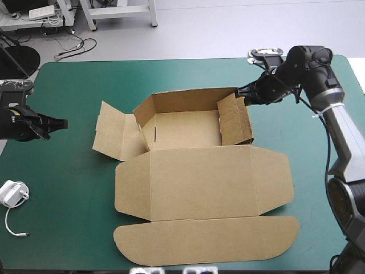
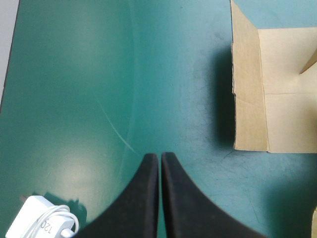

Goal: Fold the box

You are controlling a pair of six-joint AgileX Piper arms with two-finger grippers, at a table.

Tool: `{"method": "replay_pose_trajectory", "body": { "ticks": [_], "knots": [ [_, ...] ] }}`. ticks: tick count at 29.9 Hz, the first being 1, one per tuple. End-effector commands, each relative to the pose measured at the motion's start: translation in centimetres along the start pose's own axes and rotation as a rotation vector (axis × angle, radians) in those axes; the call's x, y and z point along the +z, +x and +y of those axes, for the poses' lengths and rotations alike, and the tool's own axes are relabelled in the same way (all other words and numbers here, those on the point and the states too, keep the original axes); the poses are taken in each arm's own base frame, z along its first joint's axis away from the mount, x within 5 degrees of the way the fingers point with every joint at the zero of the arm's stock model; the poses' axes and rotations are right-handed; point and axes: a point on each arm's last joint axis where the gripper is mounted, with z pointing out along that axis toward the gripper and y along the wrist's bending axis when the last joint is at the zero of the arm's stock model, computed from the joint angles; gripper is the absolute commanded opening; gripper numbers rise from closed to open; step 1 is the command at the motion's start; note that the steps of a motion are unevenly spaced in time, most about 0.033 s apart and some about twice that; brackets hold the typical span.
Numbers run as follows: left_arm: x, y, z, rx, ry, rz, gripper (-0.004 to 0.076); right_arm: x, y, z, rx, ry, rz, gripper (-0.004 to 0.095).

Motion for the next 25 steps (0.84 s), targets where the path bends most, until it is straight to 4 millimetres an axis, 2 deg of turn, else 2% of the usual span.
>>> {"method": "replay_pose_trajectory", "body": {
  "ticks": [1,6,11,13,15,16,20,25],
  "knots": [
    [-1.6,-0.6,-0.1,-0.001,-0.004,-0.092,0.0006,1.1,-0.3,-0.3,0.01,-0.005,-0.034,0.0402],
    [-1.6,-0.6,-0.1,-0.001,-0.004,-0.092,0.0006,5.3,-0.6,-1.1,0.002,-0.016,0.041,0.0402],
    [-1.5,-0.6,-0.1,-0.001,-0.004,-0.09,0.0006,7.8,-0.7,-1.1,-0.041,-0.082,0.07,0.0374],
    [-1.4,-0.6,-0.1,-0.001,-0.004,-0.088,0.0006,8.6,-0.6,-1.1,-0.04,-0.103,0.091,0.0252],
    [-1.2,-0.7,0.0,-0.002,-0.003,-0.082,0.0006,9.1,-0.5,-1.2,-0.036,-0.105,0.104,0.0027],
    [-1.0,-0.7,0.0,-0.002,-0.002,-0.077,0.0006,9.2,-0.5,-1.2,-0.03,-0.105,0.106,-0.0016],
    [-0.1,-1.4,0.3,0.002,-0.024,-0.1,0.0006,8.6,-0.4,-0.8,-0.02,-0.128,0.115,-0.0005],
    [0.5,-2.1,2.3,-0.087,-0.039,-0.127,0.0006,5.2,-0.5,-0.3,-0.029,-0.148,0.07,-0.0006]
  ]
}}
